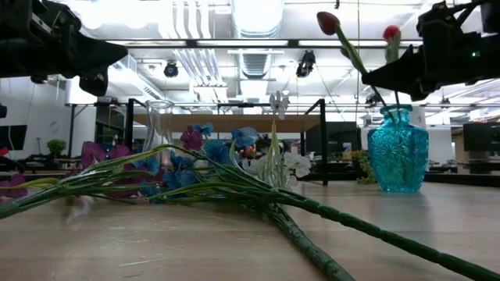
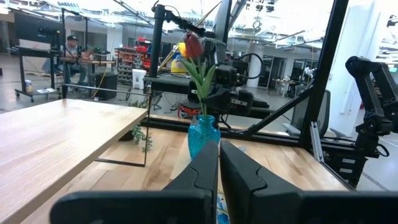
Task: Pick and place flowers into a vace then onto a shelf
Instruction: Put the dark red tulip into the blue transparent vase, then put the pink tulip into the transparent vase
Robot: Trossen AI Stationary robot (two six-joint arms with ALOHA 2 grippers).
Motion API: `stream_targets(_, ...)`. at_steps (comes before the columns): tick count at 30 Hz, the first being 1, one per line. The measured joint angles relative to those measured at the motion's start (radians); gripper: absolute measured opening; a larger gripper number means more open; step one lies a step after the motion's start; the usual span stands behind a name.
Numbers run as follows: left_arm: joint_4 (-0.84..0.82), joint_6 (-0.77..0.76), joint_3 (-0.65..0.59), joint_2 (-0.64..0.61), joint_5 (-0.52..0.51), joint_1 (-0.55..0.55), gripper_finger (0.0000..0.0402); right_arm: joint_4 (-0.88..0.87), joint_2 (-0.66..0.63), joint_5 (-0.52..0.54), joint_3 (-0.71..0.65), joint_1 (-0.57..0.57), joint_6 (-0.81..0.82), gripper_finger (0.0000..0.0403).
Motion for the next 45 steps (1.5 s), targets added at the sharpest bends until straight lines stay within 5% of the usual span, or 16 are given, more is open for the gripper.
stream_targets(10,0.000,0.000,0.000,0.000,0.000,0.000,0.0000,-0.009,0.001,0.019,0.030,0.000,-0.035,0.0021)
stream_targets(28,0.000,0.000,0.000,0.000,0.000,0.000,0.0000,-0.008,-0.003,0.032,0.050,0.012,-0.052,0.0214)
stream_targets(45,-0.003,0.000,0.000,0.000,0.000,0.000,0.0000,-0.012,-0.008,0.045,0.050,0.114,-0.086,0.0226)
